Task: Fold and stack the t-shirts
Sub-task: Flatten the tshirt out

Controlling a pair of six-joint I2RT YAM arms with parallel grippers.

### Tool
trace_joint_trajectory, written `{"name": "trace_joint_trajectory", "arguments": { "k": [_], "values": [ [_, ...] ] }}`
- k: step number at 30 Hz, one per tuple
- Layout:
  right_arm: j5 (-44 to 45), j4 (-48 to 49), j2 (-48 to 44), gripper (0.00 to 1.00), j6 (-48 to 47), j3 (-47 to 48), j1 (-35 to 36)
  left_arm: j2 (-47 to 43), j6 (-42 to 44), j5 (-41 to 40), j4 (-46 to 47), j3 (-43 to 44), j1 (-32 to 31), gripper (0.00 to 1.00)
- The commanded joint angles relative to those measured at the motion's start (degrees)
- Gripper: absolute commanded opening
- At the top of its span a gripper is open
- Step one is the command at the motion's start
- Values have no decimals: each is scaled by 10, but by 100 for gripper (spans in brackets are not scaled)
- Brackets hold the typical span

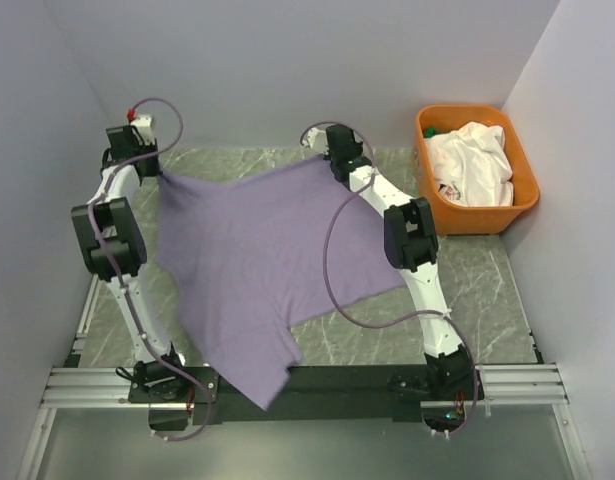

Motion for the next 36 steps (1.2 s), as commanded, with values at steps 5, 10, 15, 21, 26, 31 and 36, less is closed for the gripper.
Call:
{"name": "trace_joint_trajectory", "arguments": {
  "k": [5,10,15,21,26,31,36],
  "values": [
    [61,112,83,53,-67,99,-18,190,-37,15,-57,319,0,40],
    [66,67,-3,79,-10,44,-21,146,-51,-17,2,297,1,84],
    [10,-97,-103,81,100,-5,-21,36,-51,5,-20,171,6,80],
    [-119,-354,-158,73,179,-20,-21,-63,-31,73,-121,50,7,61],
    [-196,-478,-150,57,231,-15,-22,-50,-19,94,-177,30,7,43],
    [-246,-533,-120,49,265,0,-23,0,-20,102,-215,53,6,40],
    [-268,-547,-104,47,284,-21,-30,31,-20,67,-226,54,7,37]
  ]
}}
